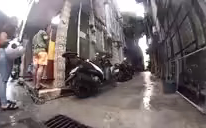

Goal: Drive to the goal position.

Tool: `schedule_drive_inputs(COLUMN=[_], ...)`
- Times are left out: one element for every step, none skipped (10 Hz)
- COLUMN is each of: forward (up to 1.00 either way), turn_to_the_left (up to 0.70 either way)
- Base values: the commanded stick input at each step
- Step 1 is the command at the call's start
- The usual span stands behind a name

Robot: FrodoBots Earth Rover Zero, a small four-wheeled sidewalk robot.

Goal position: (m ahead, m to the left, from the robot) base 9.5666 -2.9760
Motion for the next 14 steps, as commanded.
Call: schedule_drive_inputs(forward=[0.99,0.99,0.99,0.99,0.99,0.99,0.7,0.0,0.3,0.69,0.99,0.99,0.99,0.99], turn_to_the_left=[0.0,0.0,0.0,-0.39,-0.39,-0.39,-0.28,0.0,0.0,0.0,0.0,0.0,0.0,0.0])
